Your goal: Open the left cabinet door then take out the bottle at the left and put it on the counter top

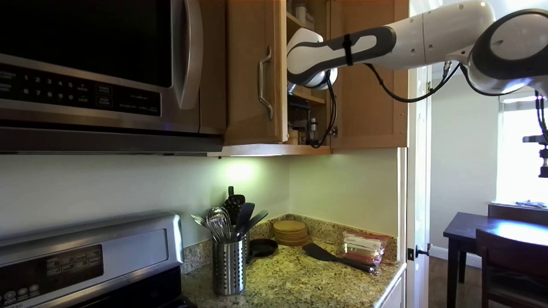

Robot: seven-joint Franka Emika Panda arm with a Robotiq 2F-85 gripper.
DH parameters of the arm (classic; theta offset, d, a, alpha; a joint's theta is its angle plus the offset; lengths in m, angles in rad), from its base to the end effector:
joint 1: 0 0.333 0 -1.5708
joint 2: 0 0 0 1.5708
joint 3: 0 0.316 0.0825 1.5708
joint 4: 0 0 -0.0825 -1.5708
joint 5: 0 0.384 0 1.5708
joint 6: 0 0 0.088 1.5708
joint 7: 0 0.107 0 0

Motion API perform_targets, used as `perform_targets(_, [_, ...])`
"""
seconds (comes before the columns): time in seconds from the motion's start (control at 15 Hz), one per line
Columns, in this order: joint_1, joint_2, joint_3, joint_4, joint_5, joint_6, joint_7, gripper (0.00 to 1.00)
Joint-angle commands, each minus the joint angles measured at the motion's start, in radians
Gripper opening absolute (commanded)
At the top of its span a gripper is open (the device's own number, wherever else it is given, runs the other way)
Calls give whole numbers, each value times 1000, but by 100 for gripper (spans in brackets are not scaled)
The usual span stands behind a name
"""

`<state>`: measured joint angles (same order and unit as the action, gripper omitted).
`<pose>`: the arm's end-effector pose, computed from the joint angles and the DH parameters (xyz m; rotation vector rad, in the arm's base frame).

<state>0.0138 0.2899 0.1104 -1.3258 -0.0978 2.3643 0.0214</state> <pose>0.6899 0.0713 0.6599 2.9081 0.1872 1.1513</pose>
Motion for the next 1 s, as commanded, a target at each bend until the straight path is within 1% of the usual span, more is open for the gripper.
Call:
perform_targets(0.0, [0, 60, -1, 59, -8, 43, -20, 100])
perform_targets(0.4, [3, 121, 3, 123, -7, 72, -20, 100])
perform_targets(0.73, [8, 144, -3, 144, -20, 88, -9, 100])
perform_targets(0.8, [8, 145, -3, 145, -21, 89, -9, 80])
perform_targets(0.93, [6, 149, -5, 137, -22, 100, -9, 67])
